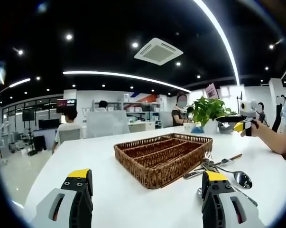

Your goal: Arrange the knives, forks, and spoons in their matching storage slots by inserting each utensil handle-first until every utensil is classified and aligned in the correct compartment

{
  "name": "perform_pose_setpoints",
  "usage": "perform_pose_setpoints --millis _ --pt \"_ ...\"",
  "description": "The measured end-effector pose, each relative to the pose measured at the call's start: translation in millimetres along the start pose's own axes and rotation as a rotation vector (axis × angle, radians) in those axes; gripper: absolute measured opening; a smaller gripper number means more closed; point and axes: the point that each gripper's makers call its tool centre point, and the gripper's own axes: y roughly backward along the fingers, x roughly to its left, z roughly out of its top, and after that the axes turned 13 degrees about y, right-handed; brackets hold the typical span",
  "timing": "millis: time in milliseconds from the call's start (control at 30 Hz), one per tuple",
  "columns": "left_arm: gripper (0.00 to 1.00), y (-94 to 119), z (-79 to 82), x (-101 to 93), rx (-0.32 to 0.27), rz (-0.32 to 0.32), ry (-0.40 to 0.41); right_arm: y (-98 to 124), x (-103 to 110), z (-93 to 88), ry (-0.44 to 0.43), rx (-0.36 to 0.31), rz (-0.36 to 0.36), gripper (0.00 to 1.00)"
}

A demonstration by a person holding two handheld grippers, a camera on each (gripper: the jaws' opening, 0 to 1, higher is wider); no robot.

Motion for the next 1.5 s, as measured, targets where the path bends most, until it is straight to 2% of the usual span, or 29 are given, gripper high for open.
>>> perform_pose_setpoints --millis 733,967,1200,1367,1500 --pt "1.00 -0.3 3.3 -2.3 -0.009 -0.005 -0.002 0.5 0.1 -0.9 0.003 -0.001 -0.001 1.00" --pt "1.00 1.2 8.8 -1.8 -0.024 -0.016 0.002 -0.9 0.9 -5.1 -0.002 0.006 0.008 1.00" --pt "1.00 -0.5 4.4 -3.6 -0.007 -0.022 0.000 5.3 -3.2 0.3 -0.007 0.005 0.021 1.00" --pt "1.00 -5.5 5.2 -18.3 -0.008 -0.046 -0.024 8.6 -6.3 6.3 -0.001 0.014 0.024 1.00" --pt "1.00 -3.4 8.8 -20.7 -0.019 -0.062 -0.012 11.4 -4.4 17.0 0.003 0.006 0.024 1.00"
